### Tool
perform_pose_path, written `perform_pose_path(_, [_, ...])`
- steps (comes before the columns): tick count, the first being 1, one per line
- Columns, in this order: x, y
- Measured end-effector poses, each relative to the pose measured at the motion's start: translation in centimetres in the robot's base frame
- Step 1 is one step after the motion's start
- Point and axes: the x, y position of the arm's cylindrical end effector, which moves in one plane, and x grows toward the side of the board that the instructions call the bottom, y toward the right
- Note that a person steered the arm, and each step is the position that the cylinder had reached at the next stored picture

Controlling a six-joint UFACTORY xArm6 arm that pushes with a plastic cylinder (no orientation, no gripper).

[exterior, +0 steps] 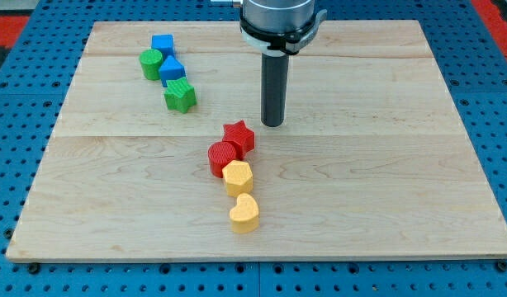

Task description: Slide the red circle in between the red star and yellow hexagon

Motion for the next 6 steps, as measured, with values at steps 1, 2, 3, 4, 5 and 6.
perform_pose_path(1, [-2.1, -0.4])
perform_pose_path(2, [-6.5, -8.2])
perform_pose_path(3, [-1.5, -15.6])
perform_pose_path(4, [5.5, -15.2])
perform_pose_path(5, [7.8, -11.9])
perform_pose_path(6, [7.7, -9.2])
